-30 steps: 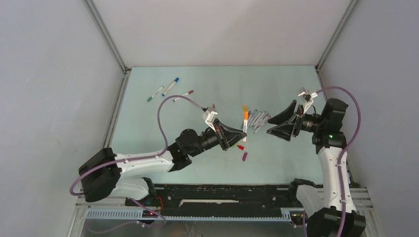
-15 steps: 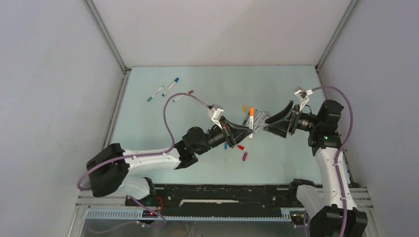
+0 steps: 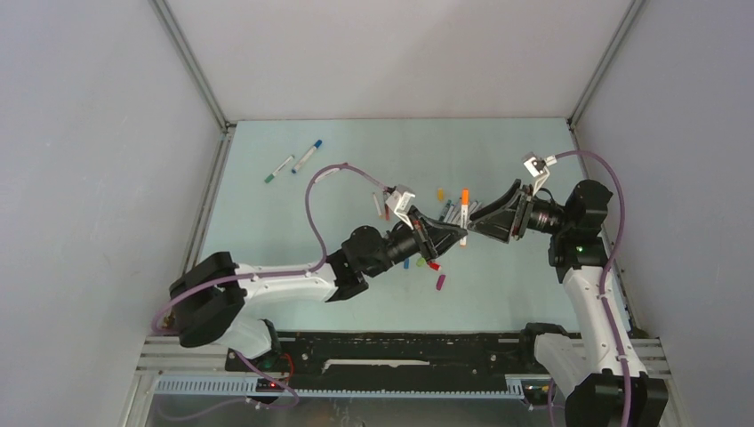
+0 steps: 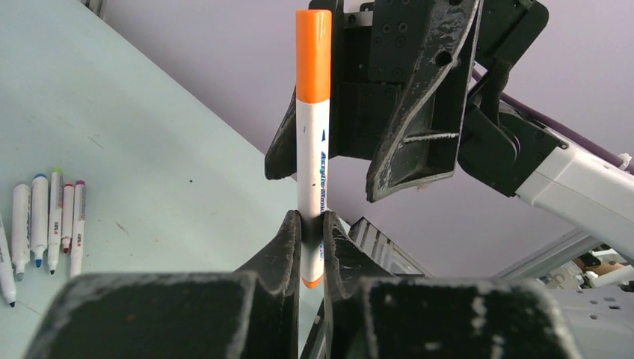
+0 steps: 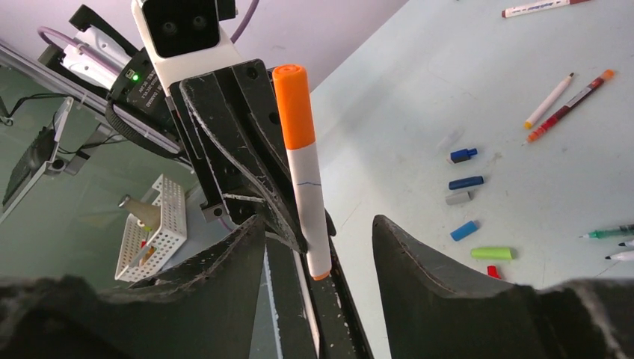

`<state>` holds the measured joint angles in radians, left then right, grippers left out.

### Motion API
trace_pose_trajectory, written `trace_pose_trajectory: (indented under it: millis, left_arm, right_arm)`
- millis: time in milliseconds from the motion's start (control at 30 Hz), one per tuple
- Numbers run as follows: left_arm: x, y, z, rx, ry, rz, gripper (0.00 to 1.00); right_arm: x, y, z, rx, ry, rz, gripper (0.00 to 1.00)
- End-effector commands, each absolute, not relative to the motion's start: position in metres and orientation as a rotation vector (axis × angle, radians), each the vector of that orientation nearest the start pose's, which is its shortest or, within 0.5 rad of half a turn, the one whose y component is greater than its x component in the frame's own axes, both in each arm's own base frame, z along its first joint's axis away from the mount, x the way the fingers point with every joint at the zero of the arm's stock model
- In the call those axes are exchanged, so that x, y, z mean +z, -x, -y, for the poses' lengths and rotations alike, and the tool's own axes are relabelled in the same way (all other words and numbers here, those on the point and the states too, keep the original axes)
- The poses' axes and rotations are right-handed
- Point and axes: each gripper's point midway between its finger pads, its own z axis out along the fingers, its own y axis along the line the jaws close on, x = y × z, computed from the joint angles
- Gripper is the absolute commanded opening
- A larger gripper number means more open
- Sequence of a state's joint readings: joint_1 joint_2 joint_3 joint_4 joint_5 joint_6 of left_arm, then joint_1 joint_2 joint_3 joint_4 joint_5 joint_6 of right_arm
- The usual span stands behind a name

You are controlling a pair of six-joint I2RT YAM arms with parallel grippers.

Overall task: Open the pen caps
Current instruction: Open the pen cap from the pen.

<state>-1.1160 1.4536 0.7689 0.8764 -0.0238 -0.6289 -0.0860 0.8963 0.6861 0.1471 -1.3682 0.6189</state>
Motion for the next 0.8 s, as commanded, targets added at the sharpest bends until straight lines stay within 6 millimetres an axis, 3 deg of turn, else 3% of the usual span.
trace_pose_trajectory:
  millis: [0, 633, 767]
  left_arm:
    - [0.317, -0.187, 0.440, -1.459, -0.326, -1.409, 0.00]
    - [0.321, -0.182, 0.453, -1.491, -0.347, -1.405, 0.03]
    - [0.322, -0.180, 0.455, -1.498, -0.349, -1.402, 0.06]
  right_arm:
    - [0.296, -0.205, -0.163, 1.473, 0.556, -1.697, 0.55]
    - [0.291, -0.204, -0.169, 1.504, 0.561, -1.696, 0.37]
    - [0.289, -0.202, -0.171, 1.508, 0.583, -1.690, 0.23]
